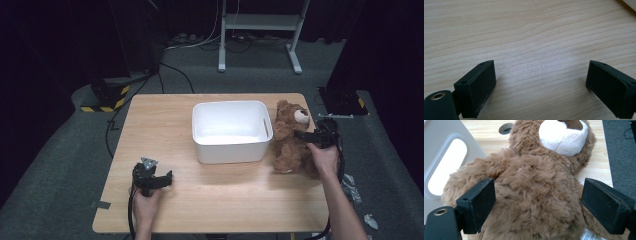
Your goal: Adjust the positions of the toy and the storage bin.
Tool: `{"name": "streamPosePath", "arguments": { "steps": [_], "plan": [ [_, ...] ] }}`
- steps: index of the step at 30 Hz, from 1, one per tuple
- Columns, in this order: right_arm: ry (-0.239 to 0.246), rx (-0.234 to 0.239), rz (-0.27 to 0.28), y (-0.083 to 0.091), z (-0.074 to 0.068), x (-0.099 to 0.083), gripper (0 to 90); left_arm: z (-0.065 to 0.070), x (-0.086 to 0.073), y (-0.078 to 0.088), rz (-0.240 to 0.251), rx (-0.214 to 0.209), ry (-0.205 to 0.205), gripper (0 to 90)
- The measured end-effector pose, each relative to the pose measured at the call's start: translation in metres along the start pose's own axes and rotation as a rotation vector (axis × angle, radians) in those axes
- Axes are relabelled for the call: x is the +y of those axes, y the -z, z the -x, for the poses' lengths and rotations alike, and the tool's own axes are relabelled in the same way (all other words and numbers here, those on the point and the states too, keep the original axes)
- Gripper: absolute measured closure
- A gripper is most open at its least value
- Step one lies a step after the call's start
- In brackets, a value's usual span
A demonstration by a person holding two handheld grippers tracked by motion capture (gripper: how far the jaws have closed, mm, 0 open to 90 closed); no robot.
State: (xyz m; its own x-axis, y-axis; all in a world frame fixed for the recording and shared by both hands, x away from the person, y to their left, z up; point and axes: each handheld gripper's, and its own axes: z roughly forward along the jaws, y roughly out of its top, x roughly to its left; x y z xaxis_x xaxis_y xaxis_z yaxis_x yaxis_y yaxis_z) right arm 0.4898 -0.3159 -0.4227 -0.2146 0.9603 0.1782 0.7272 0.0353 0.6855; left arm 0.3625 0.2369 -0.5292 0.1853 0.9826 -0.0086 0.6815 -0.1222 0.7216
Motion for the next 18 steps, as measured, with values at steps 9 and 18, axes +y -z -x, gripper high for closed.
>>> {"name": "streamPosePath", "arguments": {
  "steps": [9,18],
  "plan": [
    [-0.005,-0.003,-0.007,-0.007,0.001,0.011,11.7,0.000,0.000,0.000,0.000,-0.001,-0.002,9.0],
    [-0.019,0.004,-0.024,-0.020,0.000,0.019,11.7,0.000,0.000,0.000,0.000,0.000,0.002,9.1]
  ]
}}
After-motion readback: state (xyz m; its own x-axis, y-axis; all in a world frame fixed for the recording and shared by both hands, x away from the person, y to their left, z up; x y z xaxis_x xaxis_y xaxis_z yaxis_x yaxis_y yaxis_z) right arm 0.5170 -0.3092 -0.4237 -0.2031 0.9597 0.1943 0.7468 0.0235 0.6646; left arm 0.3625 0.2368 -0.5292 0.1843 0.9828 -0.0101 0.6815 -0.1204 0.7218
